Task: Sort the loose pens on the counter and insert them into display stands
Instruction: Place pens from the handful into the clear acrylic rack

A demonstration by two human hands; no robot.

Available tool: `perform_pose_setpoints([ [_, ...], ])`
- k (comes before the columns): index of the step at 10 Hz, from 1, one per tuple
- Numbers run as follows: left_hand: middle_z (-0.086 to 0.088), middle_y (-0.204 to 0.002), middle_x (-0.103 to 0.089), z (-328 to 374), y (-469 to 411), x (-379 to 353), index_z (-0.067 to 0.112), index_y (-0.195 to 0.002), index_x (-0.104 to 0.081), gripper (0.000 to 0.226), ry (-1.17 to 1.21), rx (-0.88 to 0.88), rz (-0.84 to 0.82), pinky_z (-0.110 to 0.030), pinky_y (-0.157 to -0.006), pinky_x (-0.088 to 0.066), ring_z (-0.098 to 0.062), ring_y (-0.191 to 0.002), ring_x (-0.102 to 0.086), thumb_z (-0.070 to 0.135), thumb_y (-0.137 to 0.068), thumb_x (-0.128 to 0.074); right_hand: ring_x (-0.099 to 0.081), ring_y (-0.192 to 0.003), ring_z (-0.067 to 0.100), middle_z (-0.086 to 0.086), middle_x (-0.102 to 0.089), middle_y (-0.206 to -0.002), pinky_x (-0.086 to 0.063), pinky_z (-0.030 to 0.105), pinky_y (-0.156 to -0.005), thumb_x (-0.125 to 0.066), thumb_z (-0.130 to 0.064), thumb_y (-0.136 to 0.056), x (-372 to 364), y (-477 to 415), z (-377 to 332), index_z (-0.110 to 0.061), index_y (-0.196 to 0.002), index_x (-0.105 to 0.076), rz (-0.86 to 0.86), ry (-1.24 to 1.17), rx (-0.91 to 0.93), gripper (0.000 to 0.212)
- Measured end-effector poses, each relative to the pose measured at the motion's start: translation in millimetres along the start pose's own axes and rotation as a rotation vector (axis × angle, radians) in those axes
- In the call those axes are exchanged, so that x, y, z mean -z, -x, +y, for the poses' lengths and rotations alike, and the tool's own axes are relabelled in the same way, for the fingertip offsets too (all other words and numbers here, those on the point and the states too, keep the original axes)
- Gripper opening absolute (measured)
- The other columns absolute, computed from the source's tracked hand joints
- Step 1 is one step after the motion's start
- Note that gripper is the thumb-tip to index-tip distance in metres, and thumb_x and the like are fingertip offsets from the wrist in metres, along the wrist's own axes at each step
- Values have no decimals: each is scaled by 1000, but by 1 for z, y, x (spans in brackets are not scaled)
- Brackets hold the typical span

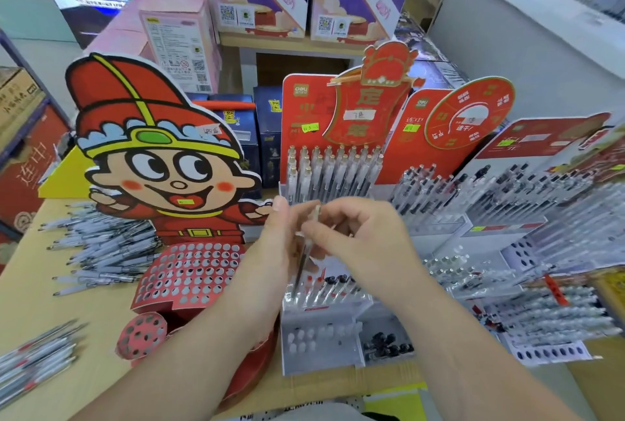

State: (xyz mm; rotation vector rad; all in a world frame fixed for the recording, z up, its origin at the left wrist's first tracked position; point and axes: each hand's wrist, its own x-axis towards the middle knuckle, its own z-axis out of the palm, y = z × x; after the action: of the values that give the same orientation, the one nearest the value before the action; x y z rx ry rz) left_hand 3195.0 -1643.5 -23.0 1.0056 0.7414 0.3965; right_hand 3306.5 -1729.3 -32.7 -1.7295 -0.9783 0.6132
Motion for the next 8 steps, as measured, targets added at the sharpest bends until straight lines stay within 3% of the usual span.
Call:
perform_pose_setpoints([
  [1, 14, -73, -69, -25, -18, 20, 23, -91, -66, 25, -198, -200, 75, -13, -63, -50, -1, -66, -62, 30, -104, -46, -65, -66, 18, 1, -71, -71, -55, 29, -62, -77, -20, -87, 17, -6, -3, -18, -83, -75, 114, 11, 44, 5],
  [2, 10, -80, -67, -37, -33, 36, 31, -92, -68, 12, -405, -293, 188, -35, -75, -52, -11, -76, -62, 34, -98, -58, -68, -73, 23, 1, -72, -76, -54, 28, -61, -76, -23, -88, 32, -14, -6, -19, -86, -74, 215, 14, 102, 4],
  [3, 8, -84, -70, -42, -42, 42, 32, -94, -65, 3, -551, -264, 252, -45, -80, -58, -14, -81, -67, 34, -95, -64, -68, -72, 26, -1, -71, -76, -58, 41, -63, -76, -26, -88, 39, -23, -8, -22, -87, -73, 300, 70, 155, 5],
  [4, 5, -80, -69, -50, -48, 44, 32, -93, -65, 3, -590, -239, 268, -49, -80, -59, -19, -79, -69, 34, -95, -64, -68, -71, 22, -6, -71, -76, -59, 44, -67, -77, -26, -88, 36, -31, -6, -26, -89, -73, 330, 121, 178, 3],
  [5, 2, -74, -70, -53, -52, 44, 31, -89, -64, 6, -617, -242, 296, -50, -75, -59, -21, -73, -69, 33, -95, -65, -66, -68, 14, -11, -70, -76, -58, 37, -67, -77, -27, -88, 29, -36, -3, -27, -88, -72, 315, 195, 185, 5],
  [6, 3, -70, -71, -54, -55, 46, 30, -86, -66, 8, -575, -241, 296, -50, -73, -61, -19, -69, -70, 31, -94, -68, -60, -66, 3, -16, -67, -78, -51, 22, -66, -76, -31, -88, 24, -40, 1, -26, -92, -73, 305, 310, 188, 7],
  [7, 8, -71, -72, -57, -58, 49, 29, -86, -68, 8, -579, -226, 296, -49, -73, -61, -16, -69, -71, 32, -93, -69, -58, -67, 0, -18, -66, -78, -49, 19, -67, -75, -33, -88, 18, -44, 2, -23, -94, -75, 296, 417, 195, 12],
  [8, 11, -74, -72, -60, -62, 51, 30, -87, -69, 7, -542, -209, 306, -47, -76, -62, -13, -73, -72, 33, -93, -70, -59, -71, 1, -13, -67, -79, -54, 27, -72, -75, -34, -88, 11, -46, 4, -18, -94, -76, 283, 504, 196, 17],
])
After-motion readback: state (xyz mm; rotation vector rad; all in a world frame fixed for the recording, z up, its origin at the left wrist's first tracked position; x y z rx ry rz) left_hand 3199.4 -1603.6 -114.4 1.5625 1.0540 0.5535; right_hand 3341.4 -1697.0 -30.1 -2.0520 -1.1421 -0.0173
